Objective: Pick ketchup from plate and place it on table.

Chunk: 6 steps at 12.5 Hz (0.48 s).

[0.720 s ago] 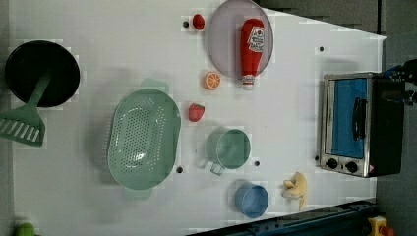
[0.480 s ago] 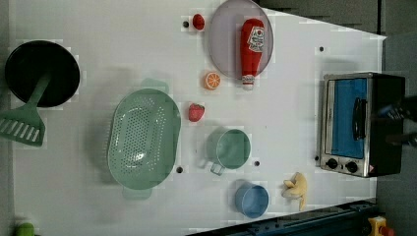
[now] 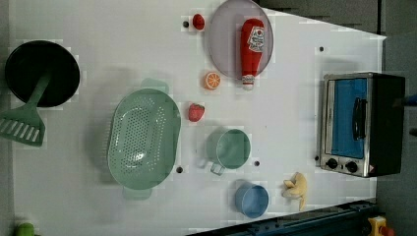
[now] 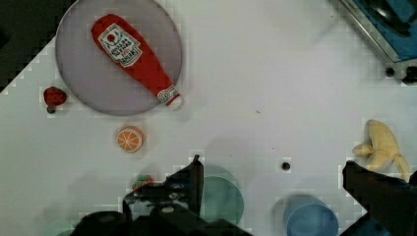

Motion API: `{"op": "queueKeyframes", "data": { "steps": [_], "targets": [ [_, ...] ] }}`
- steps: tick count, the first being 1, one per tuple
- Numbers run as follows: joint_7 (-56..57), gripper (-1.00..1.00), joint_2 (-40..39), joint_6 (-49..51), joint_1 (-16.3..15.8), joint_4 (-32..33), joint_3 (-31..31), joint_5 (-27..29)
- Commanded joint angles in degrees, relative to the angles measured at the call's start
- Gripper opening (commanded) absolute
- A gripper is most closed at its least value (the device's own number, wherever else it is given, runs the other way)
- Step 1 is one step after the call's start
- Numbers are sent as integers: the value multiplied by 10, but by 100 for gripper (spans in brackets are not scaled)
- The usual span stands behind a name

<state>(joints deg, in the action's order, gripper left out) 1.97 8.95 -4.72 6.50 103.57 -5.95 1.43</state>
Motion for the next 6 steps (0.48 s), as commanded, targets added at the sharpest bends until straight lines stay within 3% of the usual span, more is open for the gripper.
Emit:
{"op": "queueKeyframes", "data": {
  "steps": [1, 6],
  "targets": [
    [35, 100, -68, -29, 5, 15, -8, 1],
    [137, 100, -145, -101, -1, 14, -27, 1]
  ]
}}
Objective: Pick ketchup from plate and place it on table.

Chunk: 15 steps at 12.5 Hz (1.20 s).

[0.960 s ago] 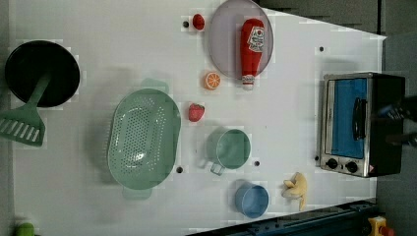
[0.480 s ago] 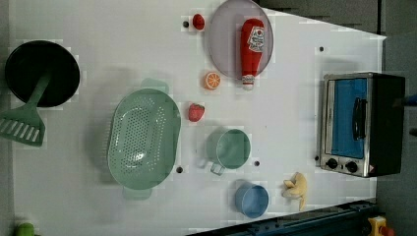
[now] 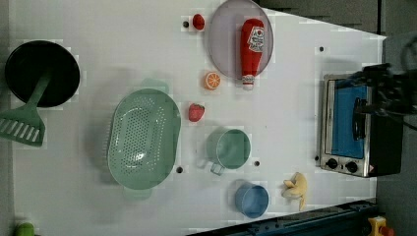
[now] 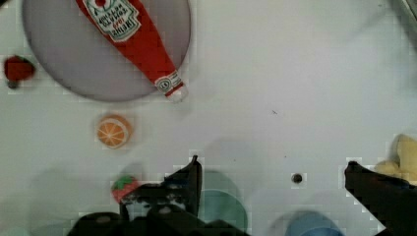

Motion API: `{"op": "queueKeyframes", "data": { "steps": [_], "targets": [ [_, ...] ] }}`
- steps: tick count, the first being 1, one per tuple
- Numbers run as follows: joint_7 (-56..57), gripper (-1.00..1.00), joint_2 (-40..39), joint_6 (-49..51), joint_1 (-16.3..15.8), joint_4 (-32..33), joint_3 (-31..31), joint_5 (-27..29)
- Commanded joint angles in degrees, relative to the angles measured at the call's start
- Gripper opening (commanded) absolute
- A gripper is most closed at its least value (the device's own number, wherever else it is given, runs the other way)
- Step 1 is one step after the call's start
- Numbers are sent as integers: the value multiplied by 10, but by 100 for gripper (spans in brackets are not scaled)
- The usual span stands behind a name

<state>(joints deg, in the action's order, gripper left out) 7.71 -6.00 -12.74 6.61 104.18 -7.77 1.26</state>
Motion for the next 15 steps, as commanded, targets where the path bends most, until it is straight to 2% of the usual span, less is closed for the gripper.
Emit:
{"op": "queueKeyframes", "data": {
  "steps": [1, 6, 9, 15],
  "targets": [
    [103, 100, -13, -33, -4, 7, -12, 3],
    [233, 100, -107, -126, -14, 3, -17, 2],
    [266, 100, -161, -194, -16, -6, -17, -1],
    [272, 100, -277, -227, -32, -91, -16, -55]
  ]
}}
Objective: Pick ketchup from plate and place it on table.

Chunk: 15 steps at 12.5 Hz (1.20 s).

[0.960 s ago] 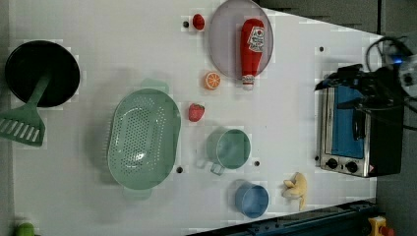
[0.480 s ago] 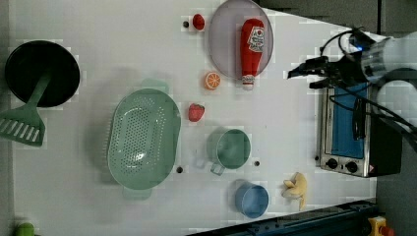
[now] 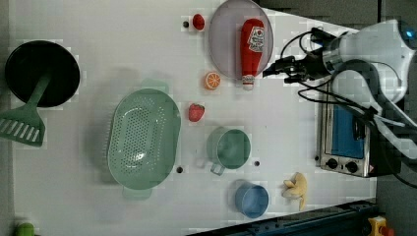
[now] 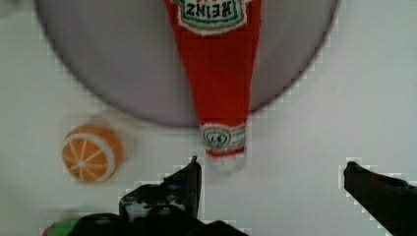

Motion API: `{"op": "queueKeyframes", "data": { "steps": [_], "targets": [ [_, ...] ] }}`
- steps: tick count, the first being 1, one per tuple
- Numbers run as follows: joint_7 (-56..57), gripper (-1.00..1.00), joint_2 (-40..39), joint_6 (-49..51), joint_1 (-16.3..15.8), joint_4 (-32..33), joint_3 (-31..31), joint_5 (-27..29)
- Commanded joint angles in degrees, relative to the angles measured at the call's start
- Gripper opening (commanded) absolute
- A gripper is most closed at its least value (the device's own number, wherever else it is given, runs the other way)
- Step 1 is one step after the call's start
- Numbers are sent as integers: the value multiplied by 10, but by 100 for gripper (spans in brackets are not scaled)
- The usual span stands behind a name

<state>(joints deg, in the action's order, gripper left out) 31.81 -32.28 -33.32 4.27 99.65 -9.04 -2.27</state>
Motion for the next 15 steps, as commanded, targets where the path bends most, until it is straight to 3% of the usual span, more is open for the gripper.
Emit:
{"op": "queueKeyframes", "data": {
  "steps": [1, 6, 13, 14, 15],
  "targets": [
    [32, 100, -31, -24, -10, -58, -4, -26],
    [32, 100, -90, -131, -15, -65, -3, -38],
    [32, 100, -131, -191, -17, -65, 1, -39],
    [32, 92, -134, -191, -18, -65, 1, -39],
    [32, 68, -136, -192, -18, -65, 1, -39]
  ]
}}
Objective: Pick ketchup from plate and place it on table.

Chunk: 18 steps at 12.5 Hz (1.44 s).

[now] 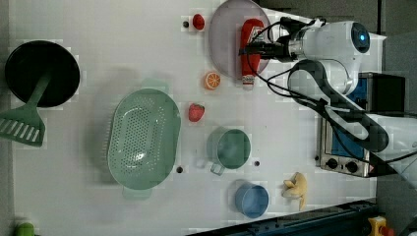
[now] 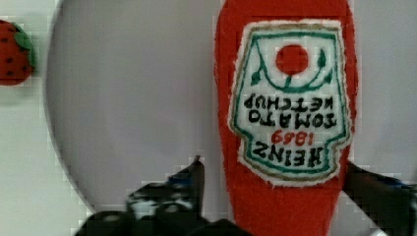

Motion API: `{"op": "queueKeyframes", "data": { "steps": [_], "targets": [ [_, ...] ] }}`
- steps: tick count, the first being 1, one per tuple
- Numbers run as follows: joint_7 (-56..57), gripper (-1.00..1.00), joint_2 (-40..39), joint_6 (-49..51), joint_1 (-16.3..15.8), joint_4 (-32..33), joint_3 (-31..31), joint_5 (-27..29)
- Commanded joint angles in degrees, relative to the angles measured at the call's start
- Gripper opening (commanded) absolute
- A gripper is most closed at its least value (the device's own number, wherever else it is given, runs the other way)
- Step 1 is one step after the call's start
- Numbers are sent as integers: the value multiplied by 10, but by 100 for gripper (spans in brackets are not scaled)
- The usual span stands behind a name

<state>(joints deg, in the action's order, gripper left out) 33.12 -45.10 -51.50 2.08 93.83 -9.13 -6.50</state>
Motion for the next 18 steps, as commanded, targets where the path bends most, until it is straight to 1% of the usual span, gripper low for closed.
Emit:
{"op": "queueKeyframes", "data": {
  "steps": [1, 2, 3, 7, 9, 12, 14, 18],
  "targets": [
    [19, 42, -8, -11, 4, -7, 2, 3],
    [19, 20, -8, -11, 4, -9, 2, 3],
    [19, 16, -7, -11, 4, -12, 1, 3],
    [-1, 16, 15, -1, 5, -31, 0, 5],
    [-27, 16, 49, 39, 9, -37, 0, 6],
    [-42, 16, 124, 110, 22, -37, 0, 9],
    [-42, 16, 170, 152, 34, -36, 0, 27],
    [-42, 16, 246, 267, 62, -32, 4, 101]
  ]
}}
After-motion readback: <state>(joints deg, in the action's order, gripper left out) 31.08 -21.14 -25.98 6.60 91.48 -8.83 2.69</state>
